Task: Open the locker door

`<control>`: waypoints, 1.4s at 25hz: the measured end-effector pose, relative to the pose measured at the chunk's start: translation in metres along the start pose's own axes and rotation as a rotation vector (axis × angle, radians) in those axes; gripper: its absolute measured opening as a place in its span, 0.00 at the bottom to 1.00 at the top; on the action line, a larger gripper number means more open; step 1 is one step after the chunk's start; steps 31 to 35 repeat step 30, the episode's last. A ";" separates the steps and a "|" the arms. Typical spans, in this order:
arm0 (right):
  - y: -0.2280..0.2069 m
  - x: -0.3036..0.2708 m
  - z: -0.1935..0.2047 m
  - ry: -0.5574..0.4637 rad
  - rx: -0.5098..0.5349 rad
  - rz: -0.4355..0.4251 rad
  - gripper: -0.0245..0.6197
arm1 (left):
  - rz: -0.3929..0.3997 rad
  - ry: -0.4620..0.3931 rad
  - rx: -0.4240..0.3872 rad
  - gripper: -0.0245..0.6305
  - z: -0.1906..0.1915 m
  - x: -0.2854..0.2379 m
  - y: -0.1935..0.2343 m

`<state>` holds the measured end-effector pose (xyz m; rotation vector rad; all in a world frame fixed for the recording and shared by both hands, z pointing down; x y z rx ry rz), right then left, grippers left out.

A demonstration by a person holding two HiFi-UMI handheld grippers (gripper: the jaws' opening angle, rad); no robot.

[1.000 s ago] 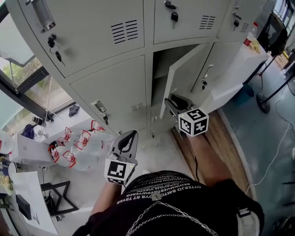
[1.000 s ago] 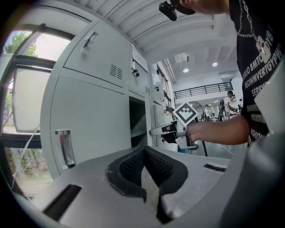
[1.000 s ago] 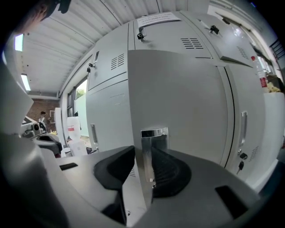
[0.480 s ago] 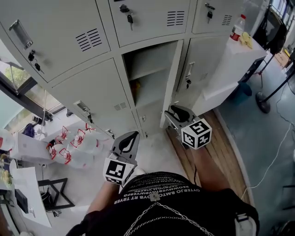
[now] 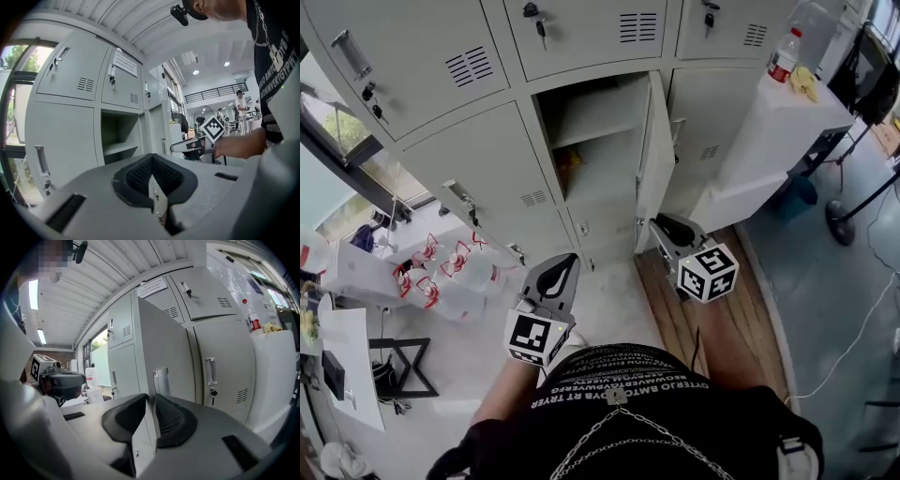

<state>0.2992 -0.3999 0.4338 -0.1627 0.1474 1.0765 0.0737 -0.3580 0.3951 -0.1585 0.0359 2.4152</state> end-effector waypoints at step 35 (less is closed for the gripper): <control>-0.038 0.082 0.028 -0.068 0.033 0.056 0.03 | -0.119 0.073 -0.041 0.04 0.009 0.006 -0.059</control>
Point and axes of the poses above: the fingertips, and each gripper's own axes: x backward along the fingers, y to its left, z out of its underside, the point moved 5 cm from there along x, backward along the fingers, and after that the axes turned 4 degrees about x, right-handed, at the moved point
